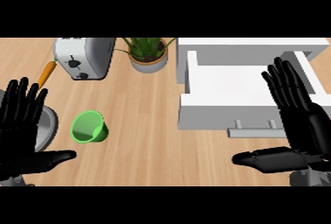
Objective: Pick up the cup, place it into the drawer and close the drawer
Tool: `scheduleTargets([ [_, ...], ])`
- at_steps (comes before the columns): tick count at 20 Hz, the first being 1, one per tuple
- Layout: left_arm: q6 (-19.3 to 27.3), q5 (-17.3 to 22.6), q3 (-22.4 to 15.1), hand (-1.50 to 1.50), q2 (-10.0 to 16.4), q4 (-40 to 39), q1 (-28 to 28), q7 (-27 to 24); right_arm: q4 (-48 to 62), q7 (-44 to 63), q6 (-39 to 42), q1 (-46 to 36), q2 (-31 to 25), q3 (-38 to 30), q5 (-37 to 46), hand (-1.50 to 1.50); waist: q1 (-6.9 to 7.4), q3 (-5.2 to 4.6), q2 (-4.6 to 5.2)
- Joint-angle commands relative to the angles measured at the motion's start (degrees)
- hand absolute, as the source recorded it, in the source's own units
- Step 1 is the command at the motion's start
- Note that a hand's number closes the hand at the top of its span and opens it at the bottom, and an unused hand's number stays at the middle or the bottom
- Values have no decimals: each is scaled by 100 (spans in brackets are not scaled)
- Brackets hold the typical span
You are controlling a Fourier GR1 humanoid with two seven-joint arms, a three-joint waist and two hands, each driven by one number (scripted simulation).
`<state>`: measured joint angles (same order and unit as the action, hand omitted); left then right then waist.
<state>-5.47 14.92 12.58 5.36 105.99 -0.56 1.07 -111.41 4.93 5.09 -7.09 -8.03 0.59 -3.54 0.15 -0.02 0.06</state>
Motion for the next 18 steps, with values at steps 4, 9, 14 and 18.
scheduleTargets([
  [4,-176,-380,111,-150,3,-1768,216,-947,209,-124,173,-250,-51,-103,-33,-150,-35,-1,3],
  [9,-220,-413,396,-150,220,-2634,383,-1343,332,28,169,-489,-98,-263,-23,-150,-26,-1,0],
  [14,-234,-613,459,-150,244,-3365,239,-1981,369,-101,327,-457,-185,-520,-202,-150,-24,0,-5],
  [18,-304,-649,482,-150,225,-4161,329,-2485,138,211,413,-579,-305,-634,-355,-150,-25,0,-5],
])
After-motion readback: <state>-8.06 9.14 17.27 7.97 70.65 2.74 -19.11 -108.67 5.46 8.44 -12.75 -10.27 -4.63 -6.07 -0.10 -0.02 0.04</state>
